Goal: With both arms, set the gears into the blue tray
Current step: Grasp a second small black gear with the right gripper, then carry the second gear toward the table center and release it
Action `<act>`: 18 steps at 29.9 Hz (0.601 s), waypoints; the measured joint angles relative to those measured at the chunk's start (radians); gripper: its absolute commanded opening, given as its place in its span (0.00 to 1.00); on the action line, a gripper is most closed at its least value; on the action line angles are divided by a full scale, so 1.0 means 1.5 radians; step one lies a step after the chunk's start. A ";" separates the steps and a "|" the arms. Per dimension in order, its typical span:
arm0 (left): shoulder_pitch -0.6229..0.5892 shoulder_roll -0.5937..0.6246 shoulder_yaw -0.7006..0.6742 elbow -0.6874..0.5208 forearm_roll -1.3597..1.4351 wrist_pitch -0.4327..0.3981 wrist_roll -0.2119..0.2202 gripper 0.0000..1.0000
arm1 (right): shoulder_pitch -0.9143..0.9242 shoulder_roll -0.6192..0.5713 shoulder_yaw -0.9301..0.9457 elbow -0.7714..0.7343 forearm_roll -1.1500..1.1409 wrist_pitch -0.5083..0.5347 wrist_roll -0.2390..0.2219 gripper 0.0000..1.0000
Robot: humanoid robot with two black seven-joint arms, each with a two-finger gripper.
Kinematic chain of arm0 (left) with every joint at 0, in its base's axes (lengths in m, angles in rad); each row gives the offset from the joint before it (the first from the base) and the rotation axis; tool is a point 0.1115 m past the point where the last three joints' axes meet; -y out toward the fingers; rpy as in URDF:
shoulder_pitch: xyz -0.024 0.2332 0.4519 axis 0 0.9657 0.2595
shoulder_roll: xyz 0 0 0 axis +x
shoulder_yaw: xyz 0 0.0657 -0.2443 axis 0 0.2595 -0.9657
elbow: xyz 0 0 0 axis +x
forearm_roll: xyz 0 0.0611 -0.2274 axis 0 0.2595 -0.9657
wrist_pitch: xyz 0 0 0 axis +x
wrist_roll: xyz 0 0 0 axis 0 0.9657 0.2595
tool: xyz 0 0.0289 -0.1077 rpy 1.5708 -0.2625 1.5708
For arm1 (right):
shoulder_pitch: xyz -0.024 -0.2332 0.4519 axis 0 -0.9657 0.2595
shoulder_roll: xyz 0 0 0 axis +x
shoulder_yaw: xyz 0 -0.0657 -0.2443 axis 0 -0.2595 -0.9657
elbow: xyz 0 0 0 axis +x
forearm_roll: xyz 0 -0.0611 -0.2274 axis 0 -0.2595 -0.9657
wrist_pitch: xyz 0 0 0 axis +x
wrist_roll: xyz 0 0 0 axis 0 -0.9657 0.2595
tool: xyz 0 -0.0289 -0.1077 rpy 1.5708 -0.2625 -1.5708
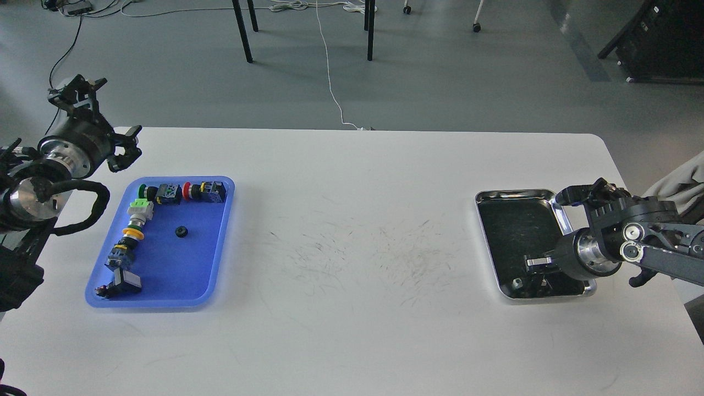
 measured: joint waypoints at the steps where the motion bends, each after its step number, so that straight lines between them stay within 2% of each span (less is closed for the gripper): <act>1: 0.000 0.000 0.000 0.000 0.000 0.000 0.000 0.98 | 0.003 -0.002 0.012 0.008 0.001 0.000 0.000 0.01; 6: 0.001 0.001 0.001 0.000 0.001 0.000 0.000 0.98 | 0.050 -0.006 0.081 0.059 0.018 0.000 0.007 0.01; 10: 0.000 0.004 0.001 0.001 0.001 0.000 -0.003 0.98 | 0.129 0.019 0.095 0.081 0.106 -0.029 0.019 0.01; 18: -0.011 0.005 -0.001 0.001 0.000 0.000 -0.007 0.98 | 0.181 0.200 0.097 0.068 0.245 -0.123 0.021 0.02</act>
